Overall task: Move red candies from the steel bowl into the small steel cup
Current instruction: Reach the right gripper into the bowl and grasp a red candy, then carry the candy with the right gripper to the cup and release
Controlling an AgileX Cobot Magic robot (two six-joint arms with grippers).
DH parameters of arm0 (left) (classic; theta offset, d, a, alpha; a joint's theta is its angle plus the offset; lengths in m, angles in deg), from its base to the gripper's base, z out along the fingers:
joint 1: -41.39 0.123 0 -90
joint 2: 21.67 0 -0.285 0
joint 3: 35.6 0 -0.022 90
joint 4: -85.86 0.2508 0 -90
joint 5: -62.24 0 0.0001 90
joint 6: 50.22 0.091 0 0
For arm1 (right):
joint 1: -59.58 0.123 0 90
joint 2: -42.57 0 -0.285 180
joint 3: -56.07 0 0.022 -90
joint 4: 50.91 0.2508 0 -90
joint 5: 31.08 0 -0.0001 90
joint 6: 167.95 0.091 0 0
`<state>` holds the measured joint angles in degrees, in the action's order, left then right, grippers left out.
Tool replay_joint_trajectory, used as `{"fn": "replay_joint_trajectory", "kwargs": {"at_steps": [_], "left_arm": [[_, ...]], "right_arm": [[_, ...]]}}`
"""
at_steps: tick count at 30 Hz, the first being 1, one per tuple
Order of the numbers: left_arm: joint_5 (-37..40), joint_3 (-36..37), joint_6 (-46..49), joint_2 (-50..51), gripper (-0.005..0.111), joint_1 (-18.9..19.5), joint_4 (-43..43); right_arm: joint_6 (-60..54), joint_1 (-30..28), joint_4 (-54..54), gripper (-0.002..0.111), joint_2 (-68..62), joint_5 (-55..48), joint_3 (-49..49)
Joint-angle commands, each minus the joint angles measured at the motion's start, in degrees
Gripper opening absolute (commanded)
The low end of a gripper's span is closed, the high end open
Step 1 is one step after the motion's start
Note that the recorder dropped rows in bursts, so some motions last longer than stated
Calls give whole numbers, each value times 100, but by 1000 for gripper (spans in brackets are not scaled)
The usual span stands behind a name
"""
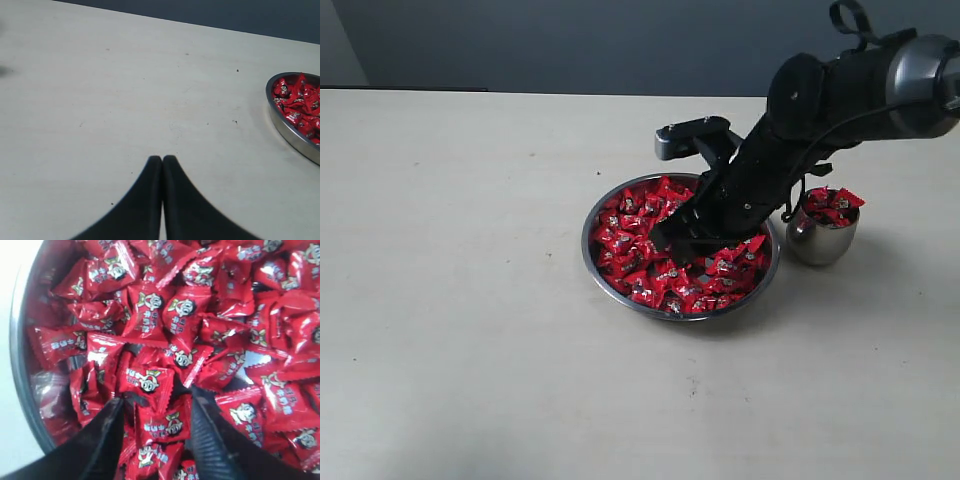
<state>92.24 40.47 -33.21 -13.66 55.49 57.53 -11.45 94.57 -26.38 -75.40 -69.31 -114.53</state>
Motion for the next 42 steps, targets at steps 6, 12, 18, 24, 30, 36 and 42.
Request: {"fn": "replay_joint_trajectory", "kwargs": {"at_steps": [6,12,18,24,30,36,42], "left_arm": [[-20,10,-9,-22,0,9,11],[-20,10,-9,-22,0,9,11],[-20,10,-9,-22,0,9,11],[-30,10,-9,-22,0,9,9],[-30,10,-9,-22,0,9,9],[-30,10,-9,-22,0,9,9],[-30,10,-9,-22,0,9,9]], "right_arm": [[-46,60,206,52,-325,181,8],[-58,60,591,51,-484,331,8],[-58,69,748,29,-638,424,8],[-58,46,719,0,-503,401,8],[97,46,136,0,11,239,8],[766,37,-1043,0,719,28,8],[1557,-121,-2357,0,1305,-160,8]]}}
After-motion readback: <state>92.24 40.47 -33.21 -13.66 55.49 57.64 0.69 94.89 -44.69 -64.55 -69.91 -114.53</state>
